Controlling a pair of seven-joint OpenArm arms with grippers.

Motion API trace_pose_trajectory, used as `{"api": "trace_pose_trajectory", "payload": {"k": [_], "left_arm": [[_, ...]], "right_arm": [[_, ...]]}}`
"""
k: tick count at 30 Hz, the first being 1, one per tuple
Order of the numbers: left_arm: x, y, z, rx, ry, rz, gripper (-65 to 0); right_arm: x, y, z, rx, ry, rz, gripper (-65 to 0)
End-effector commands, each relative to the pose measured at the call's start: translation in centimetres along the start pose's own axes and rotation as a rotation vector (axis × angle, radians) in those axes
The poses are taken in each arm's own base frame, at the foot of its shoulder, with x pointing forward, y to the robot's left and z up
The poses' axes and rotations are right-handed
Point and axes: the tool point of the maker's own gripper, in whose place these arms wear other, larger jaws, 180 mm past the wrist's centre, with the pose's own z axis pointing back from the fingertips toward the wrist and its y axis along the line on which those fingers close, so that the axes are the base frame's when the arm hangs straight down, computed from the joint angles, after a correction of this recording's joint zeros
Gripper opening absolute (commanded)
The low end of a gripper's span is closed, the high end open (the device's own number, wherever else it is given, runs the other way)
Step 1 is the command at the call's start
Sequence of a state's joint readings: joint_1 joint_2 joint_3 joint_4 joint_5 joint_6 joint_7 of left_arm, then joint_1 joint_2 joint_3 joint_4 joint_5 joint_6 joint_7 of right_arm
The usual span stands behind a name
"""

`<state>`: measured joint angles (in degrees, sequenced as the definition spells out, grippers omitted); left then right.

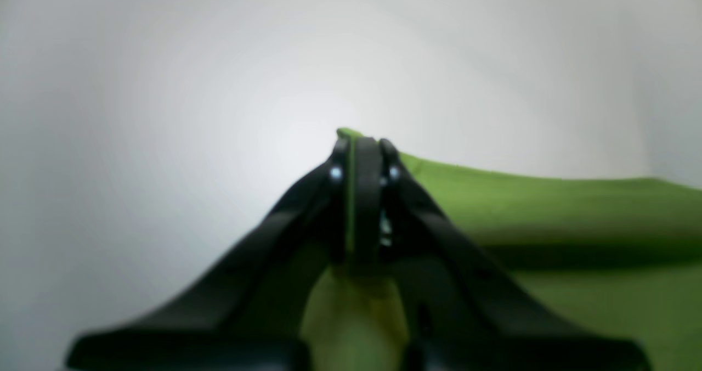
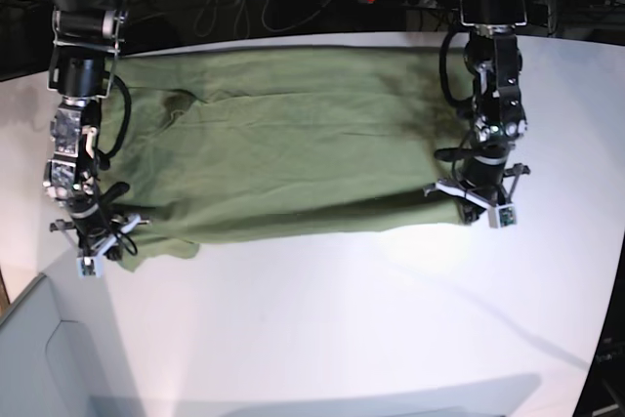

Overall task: Fold the T-shirt properly
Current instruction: 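Lift the hem and fold it toward the collar edge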

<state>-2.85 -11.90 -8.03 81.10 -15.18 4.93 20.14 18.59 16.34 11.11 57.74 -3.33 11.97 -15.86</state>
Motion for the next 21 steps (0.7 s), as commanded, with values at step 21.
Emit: {"api": "trace_pose_trajectory", "payload": {"k": [21], "left_arm": [[0.9, 1.3, 2.1, 0.025, -0.057, -0.01, -65.0]], "right_arm": [[1.0, -2.0, 2.8, -0.062, -0.117, -0.076, -65.0]]}}
